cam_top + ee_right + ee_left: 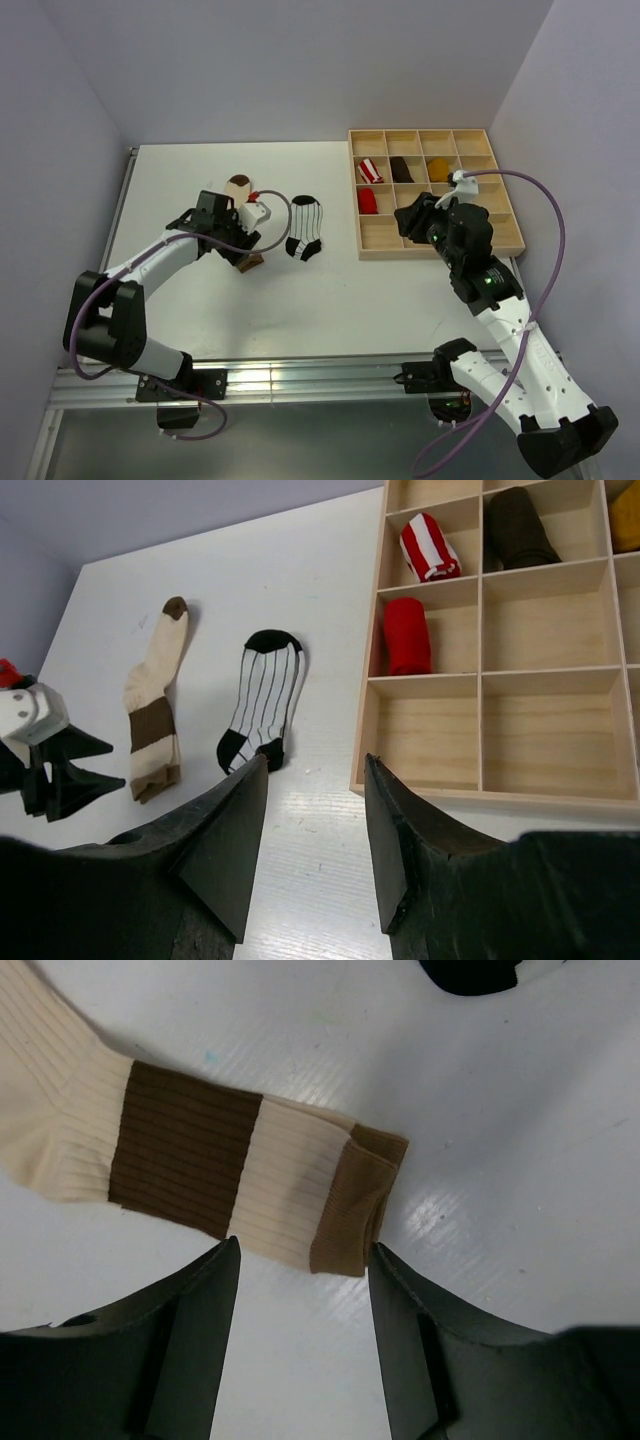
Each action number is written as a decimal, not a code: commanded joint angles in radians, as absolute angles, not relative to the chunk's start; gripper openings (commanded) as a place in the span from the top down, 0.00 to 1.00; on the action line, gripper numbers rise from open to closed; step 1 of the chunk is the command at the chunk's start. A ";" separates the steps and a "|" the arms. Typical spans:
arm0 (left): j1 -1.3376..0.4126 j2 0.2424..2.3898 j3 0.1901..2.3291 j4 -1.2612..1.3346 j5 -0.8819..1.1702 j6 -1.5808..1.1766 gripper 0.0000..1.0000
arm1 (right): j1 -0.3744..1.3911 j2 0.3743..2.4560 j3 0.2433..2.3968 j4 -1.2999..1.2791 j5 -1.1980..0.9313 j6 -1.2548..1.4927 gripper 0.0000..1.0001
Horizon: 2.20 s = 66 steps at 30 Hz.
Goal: Roll the socks
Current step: Roll the sock at the center of the board.
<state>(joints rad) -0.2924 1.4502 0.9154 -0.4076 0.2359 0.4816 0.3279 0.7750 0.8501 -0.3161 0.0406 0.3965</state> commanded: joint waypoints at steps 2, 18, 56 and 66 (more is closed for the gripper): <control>-0.348 1.500 0.888 -0.290 0.170 0.486 0.41 | 0.333 0.779 0.839 -0.259 0.038 0.411 0.49; -0.379 1.574 0.862 -0.308 0.195 0.526 0.49 | 0.333 0.779 0.815 -0.245 0.048 0.403 0.50; -0.350 1.686 0.925 -0.541 0.448 0.623 0.94 | 0.334 0.759 0.762 -0.201 -0.035 0.364 0.55; -0.230 1.816 1.132 -1.133 0.784 0.990 0.97 | 0.463 0.791 0.651 -0.005 -0.167 0.305 0.57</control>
